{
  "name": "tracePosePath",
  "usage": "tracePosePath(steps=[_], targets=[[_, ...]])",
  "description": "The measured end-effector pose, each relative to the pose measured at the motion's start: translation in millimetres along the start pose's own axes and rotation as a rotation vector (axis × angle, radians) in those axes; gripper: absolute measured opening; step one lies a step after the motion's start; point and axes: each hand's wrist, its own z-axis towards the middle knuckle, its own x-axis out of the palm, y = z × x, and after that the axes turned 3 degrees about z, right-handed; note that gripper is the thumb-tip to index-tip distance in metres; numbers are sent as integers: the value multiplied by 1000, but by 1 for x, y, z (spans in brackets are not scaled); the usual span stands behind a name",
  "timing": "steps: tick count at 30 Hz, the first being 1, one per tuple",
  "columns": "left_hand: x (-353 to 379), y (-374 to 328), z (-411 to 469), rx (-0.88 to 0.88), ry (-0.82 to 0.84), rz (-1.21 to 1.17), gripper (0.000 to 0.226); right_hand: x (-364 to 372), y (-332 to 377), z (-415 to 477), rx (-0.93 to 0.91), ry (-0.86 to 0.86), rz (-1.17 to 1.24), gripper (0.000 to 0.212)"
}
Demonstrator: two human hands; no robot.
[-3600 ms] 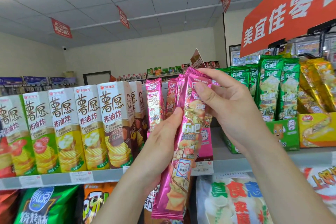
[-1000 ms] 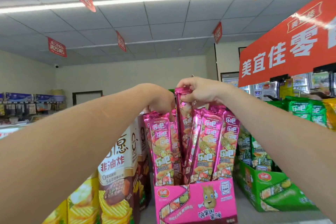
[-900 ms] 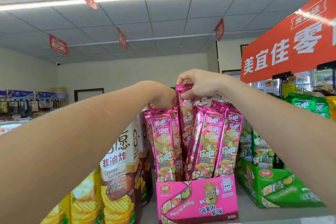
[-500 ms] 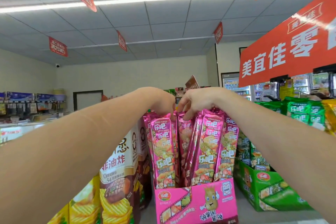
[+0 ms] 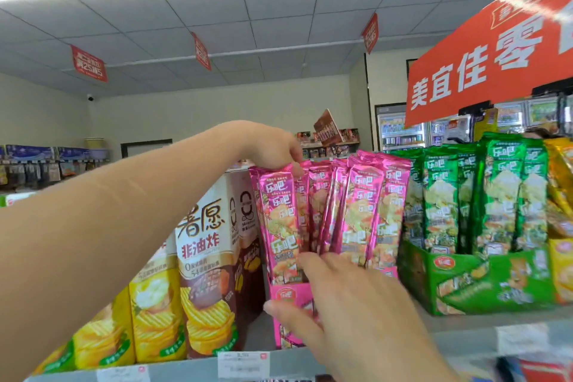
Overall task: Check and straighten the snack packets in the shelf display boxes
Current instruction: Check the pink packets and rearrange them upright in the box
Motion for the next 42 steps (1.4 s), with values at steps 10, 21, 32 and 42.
tracePosePath(steps=[10,21,32,42], targets=[[0,5,-22,29,-17,-368,56,51,-32,1,324,-371,-87,56],[4,19,-22,128,-135,-4,44,53,-46,3,426,-491,149,60],[18,16,-7,119,-198,112,32,35,-44,19,295,-791,399,29],[6,10,-32,71,-339,172,53,-12,-55,14,109,-1105,1377,24]])
